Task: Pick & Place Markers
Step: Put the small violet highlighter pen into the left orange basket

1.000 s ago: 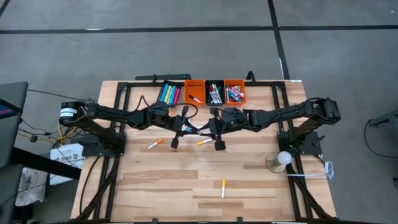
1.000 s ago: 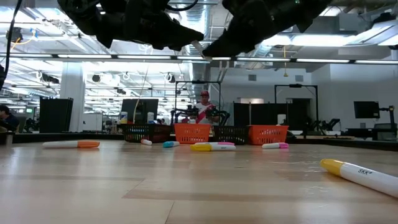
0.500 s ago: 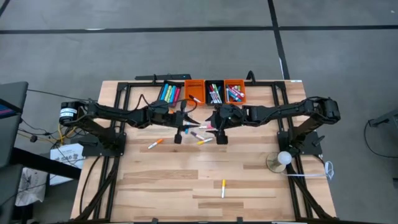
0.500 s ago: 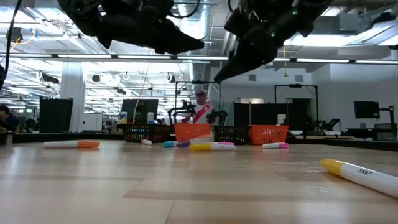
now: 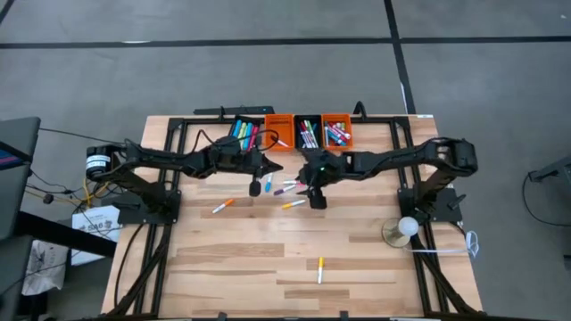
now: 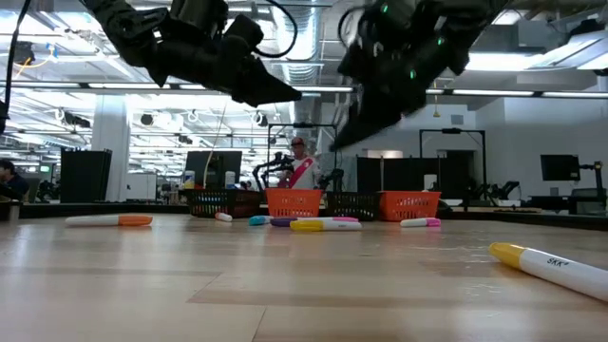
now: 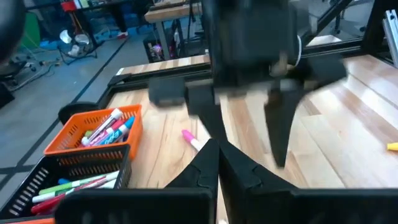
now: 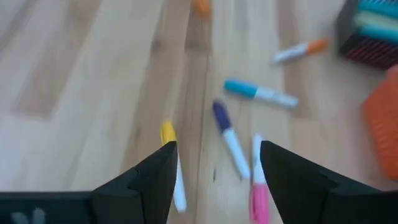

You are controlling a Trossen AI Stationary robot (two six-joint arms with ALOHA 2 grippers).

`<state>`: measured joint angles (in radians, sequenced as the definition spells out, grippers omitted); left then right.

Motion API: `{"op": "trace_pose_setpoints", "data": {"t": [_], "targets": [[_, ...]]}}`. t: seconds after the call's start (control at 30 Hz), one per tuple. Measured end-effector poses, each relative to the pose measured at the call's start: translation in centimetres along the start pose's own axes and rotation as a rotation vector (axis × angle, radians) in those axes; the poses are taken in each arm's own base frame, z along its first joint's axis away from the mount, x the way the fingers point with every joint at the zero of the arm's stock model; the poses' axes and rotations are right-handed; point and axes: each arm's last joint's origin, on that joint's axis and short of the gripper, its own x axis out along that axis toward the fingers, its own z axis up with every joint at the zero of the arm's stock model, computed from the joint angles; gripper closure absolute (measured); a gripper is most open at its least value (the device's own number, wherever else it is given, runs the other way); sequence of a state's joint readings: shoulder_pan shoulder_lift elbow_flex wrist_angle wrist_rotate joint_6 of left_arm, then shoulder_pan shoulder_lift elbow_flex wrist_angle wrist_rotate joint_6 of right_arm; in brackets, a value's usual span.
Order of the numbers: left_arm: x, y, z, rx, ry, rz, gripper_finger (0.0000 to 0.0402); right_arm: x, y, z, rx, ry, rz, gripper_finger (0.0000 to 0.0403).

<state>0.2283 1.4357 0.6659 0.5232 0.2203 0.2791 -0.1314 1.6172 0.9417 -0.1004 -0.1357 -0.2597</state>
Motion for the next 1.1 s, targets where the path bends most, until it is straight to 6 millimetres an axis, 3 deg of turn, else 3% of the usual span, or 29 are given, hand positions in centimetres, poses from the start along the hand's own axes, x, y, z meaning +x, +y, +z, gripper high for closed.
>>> {"op": "trace_pose_setpoints", "data": {"t": [0.2,0.33,0.7,1.1], "targets": [[0.0,-0.2,0.1,0.002,-0.002,-0.008,0.0389,4.4,-0.4,-2.3,-0.122,0.07,0.009,0.0208],[0.0,-0.2,0.1,0.003,-0.002,-0.007,0.0389,6.2,-0.7,-2.2,-0.177,0.049,0.005,0.0231],[0.0,-0.2,0.0,0.004,-0.003,-0.008,0.0388,7.8,-1.0,-1.4,-0.182,0.051,0.01,0.0274],[0.1,-0.4,0.1,0.007,-0.011,-0.034,0.0388,7.8,-1.0,-1.6,-0.161,0.07,0.015,0.0281]]}}
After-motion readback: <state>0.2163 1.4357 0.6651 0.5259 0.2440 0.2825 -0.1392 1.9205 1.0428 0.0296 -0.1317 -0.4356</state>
